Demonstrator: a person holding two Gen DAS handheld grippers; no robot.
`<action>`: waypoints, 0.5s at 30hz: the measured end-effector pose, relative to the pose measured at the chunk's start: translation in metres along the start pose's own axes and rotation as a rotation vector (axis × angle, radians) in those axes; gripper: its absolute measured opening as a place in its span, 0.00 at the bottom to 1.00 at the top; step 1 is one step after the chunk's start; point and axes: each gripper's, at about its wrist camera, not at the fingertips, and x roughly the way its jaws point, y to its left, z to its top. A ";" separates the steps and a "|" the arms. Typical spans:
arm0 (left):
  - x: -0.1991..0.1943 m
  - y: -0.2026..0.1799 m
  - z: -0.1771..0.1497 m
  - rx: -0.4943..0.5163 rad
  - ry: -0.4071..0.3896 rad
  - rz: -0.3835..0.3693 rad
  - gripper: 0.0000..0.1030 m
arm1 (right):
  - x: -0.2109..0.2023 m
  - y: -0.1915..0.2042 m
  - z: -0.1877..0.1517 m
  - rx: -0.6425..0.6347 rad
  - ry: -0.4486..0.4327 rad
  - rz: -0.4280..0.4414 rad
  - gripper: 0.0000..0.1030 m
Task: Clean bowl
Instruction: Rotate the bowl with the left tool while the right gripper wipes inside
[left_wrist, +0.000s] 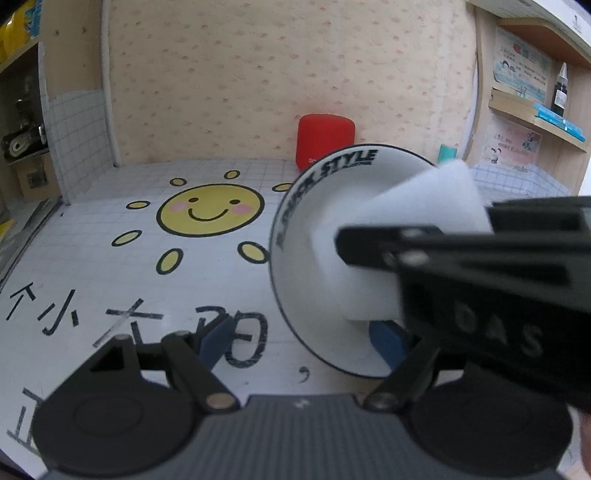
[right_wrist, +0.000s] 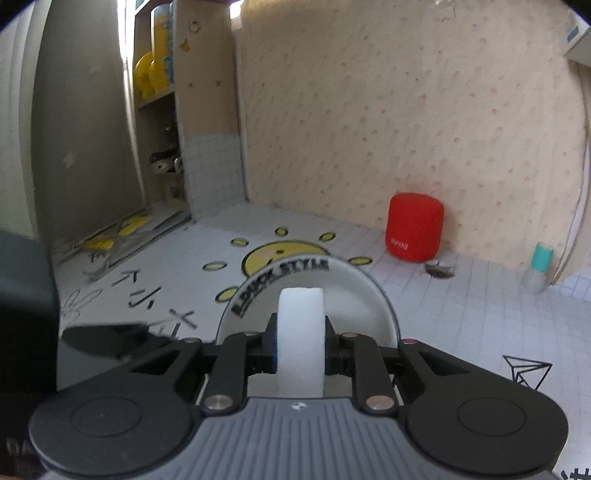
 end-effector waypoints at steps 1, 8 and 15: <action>0.000 0.002 0.000 -0.001 0.002 0.000 0.79 | -0.001 -0.001 -0.001 -0.003 0.005 0.002 0.18; 0.001 0.012 0.002 -0.015 0.000 0.022 0.79 | -0.004 -0.003 -0.006 -0.017 0.018 -0.012 0.17; -0.001 0.007 -0.002 -0.012 -0.002 0.018 0.79 | -0.007 -0.004 0.004 0.016 -0.045 -0.082 0.17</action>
